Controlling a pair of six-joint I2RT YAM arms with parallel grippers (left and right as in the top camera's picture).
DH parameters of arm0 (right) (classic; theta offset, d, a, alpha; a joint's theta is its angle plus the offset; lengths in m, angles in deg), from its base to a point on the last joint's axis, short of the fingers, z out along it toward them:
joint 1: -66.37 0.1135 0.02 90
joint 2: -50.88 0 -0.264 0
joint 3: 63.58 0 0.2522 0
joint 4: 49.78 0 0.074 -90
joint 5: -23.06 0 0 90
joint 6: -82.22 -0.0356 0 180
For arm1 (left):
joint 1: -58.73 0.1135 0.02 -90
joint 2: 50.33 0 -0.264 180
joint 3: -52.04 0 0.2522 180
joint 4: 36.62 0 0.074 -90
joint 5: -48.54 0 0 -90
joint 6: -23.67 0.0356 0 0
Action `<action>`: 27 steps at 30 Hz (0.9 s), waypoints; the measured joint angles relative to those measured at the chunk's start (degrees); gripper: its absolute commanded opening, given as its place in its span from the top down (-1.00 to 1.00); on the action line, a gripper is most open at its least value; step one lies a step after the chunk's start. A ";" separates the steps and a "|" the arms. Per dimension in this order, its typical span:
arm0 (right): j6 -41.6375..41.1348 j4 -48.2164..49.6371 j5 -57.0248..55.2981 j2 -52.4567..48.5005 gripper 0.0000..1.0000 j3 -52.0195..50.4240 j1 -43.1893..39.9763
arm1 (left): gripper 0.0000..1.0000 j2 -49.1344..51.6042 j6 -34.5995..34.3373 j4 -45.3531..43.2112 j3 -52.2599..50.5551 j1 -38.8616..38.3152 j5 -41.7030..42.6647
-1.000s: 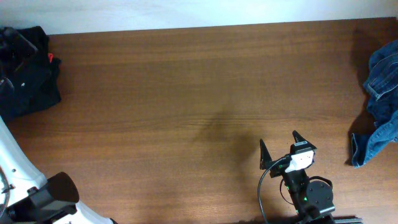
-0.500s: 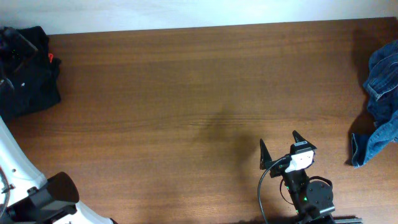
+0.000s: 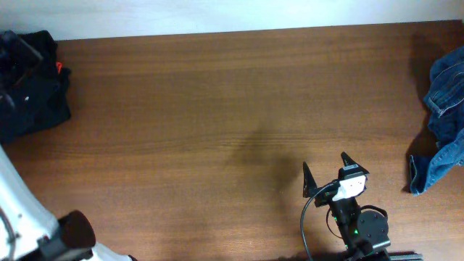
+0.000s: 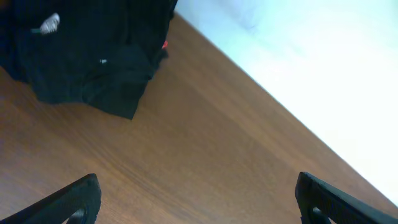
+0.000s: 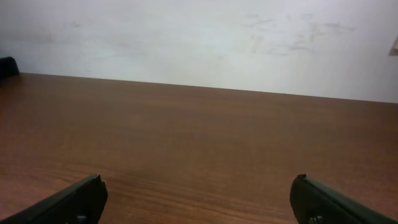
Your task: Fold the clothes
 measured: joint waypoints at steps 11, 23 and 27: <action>0.00 0.00 0.00 0.00 -0.97 0.00 0.00 | -0.99 -13.27 0.02 8.50 -0.46 -4.83 -3.15; 0.04 -0.04 0.04 0.02 -0.97 0.00 0.00 | -0.99 -32.41 0.00 2.54 -31.78 -11.91 -6.99; -0.02 -0.04 0.02 0.04 -0.97 0.00 0.00 | -0.99 -40.72 -0.02 -8.81 -48.87 -12.00 -7.13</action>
